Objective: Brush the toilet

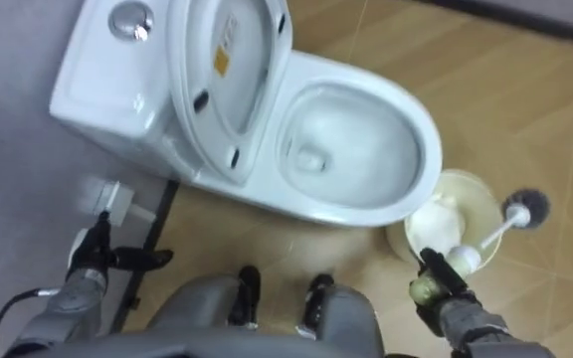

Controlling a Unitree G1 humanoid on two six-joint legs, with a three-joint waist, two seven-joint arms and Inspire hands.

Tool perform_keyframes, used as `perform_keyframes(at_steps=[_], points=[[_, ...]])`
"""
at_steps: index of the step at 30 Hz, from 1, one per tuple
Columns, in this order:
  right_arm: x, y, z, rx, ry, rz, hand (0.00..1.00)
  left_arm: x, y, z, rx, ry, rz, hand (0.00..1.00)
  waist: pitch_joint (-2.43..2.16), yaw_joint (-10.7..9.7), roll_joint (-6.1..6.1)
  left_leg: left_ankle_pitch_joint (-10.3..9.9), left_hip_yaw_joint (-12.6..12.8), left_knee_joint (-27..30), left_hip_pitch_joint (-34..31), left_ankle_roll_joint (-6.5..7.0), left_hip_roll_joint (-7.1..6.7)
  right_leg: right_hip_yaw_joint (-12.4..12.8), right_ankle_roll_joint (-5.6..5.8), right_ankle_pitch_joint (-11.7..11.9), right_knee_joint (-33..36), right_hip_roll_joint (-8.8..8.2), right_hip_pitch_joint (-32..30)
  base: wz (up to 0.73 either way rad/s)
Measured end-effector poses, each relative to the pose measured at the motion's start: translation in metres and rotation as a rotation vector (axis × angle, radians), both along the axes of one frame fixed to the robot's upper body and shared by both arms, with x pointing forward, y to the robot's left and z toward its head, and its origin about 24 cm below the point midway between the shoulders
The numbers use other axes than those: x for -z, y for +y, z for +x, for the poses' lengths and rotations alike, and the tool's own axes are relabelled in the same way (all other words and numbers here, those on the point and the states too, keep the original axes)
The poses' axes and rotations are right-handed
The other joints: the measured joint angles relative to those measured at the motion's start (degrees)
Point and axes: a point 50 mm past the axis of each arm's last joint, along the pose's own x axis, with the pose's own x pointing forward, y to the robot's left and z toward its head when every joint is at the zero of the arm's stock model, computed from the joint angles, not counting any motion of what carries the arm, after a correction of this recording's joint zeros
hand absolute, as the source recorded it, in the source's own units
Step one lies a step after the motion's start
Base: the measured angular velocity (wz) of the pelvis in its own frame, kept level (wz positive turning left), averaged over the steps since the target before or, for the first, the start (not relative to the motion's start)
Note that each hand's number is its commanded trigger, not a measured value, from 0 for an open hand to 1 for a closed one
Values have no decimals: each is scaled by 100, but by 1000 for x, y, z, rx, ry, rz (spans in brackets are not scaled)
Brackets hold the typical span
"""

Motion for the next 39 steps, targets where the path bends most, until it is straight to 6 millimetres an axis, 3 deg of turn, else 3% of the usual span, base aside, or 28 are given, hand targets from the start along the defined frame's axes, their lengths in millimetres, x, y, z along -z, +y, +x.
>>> perform_keyframes(at_steps=[2, 4, 5, 7, 12, 18, 23, 29, 34, 39], points=[[2, 1, -15, -6, 23, -4, 100, 0, 2, -13, 7, 20, 19, 0, 2, -46, -23, 7, -79, -275, 414, -5, -17, -68, 29, 22, -297, 26, 456, 11], [3, 1, -17, -36, 34, -11, 100, -1, 3, -21, 10, 23, 27, 0, 29, -110, -98, 10, -78, -436, 666, -10, -28, -70, 49, 11, -406, 32, 661, 2], [3, 1, -17, -46, 35, -13, 100, -3, 2, -22, 26, 15, 35, 0, 19, -117, -101, 12, -96, -459, 756, -13, -28, -85, 55, 7, -462, 41, 758, 0], [2, 1, -15, -82, 32, -23, 100, -8, 1, -21, 68, -5, 60, 0, 36, -120, -155, 11, -146, -462, 833, -15, -28, -158, 58, 5, -522, 51, 888, 14], [0, 0, -10, -220, 48, -76, 100, -24, -2, -9, 127, -92, 161, 0, 17, -67, -263, 6, -220, -472, 1114, -22, -78, -285, 71, 19, -854, 88, 1379, 17], [-3, 4, 5, -722, 127, -253, 100, -60, -5, 13, 261, -269, 411, 0, 8, 286, -230, -9, -333, -663, 1376, -48, -71, -369, 73, 29, -963, 115, 1617, 6], [-4, 6, 11, -941, 167, -355, 100, -98, -10, 32, 310, -475, 569, 0, 7, 366, -243, -7, -558, -622, 1416, -47, -94, -575, 82, 33, -977, 90, 1774, 24], [-5, 12, 16, -1176, 171, -444, 100, -140, -21, 49, 374, -736, 690, 0, 9, 339, -227, -4, -617, -599, 1433, -53, -105, -599, 83, 33, -1002, 94, 1829, 6], [-1, 18, 10, -1306, 187, -430, 100, -148, -32, 58, 490, -809, 735, 0, -1, 317, -183, 3, -575, -627, 1450, -60, -97, -579, 82, 33, -1017, 94, 1826, -3], [-2, 21, 14, -1394, 164, -427, 100, -128, -46, 57, 621, -734, 710, 0, -5, 168, -121, 3, -532, -621, 1435, -59, -94, -431, 83, 34, -1028, 109, 1795, -8]])
